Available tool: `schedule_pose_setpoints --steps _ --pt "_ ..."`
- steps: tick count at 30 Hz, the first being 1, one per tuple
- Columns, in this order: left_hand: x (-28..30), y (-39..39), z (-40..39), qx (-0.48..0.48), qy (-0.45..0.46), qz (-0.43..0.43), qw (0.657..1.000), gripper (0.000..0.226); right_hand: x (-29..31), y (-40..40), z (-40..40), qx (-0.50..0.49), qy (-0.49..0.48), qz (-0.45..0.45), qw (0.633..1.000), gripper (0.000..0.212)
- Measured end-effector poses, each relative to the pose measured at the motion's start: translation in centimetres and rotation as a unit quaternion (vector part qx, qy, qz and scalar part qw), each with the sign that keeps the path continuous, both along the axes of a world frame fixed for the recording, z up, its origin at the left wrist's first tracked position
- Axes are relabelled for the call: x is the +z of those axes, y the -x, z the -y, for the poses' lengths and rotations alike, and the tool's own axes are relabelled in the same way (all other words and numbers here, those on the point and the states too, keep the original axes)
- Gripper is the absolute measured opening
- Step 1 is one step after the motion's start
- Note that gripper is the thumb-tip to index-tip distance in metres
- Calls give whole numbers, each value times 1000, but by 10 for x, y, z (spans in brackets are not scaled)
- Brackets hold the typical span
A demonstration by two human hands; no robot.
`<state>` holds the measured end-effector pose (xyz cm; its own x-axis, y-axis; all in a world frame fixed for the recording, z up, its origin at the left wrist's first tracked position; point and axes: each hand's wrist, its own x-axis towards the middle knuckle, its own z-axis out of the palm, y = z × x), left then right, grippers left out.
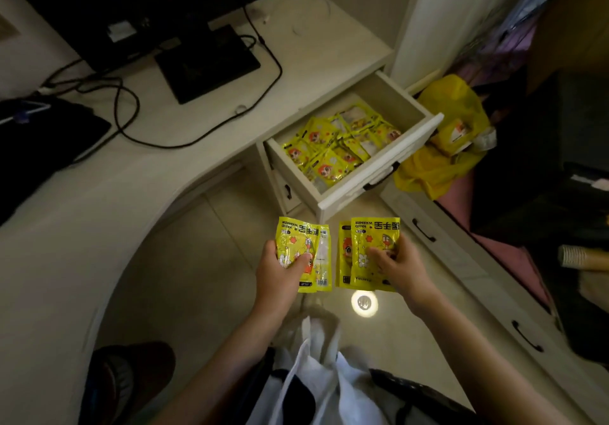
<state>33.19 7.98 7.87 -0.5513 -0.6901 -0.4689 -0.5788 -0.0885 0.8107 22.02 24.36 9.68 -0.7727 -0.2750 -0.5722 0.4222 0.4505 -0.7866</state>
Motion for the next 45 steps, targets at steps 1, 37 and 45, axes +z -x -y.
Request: schedule_pose_setpoints --steps 1,37,45 --pt "1 10 5 -6 -4 -3 1000 25 1 10 5 2 0 -1 1000 14" --pt "-86 349 57 203 -64 136 968 39 -92 425 147 265 -126 10 956 39" --pt "-130 363 71 179 -65 159 969 51 -147 435 191 336 -182 0 924 52"
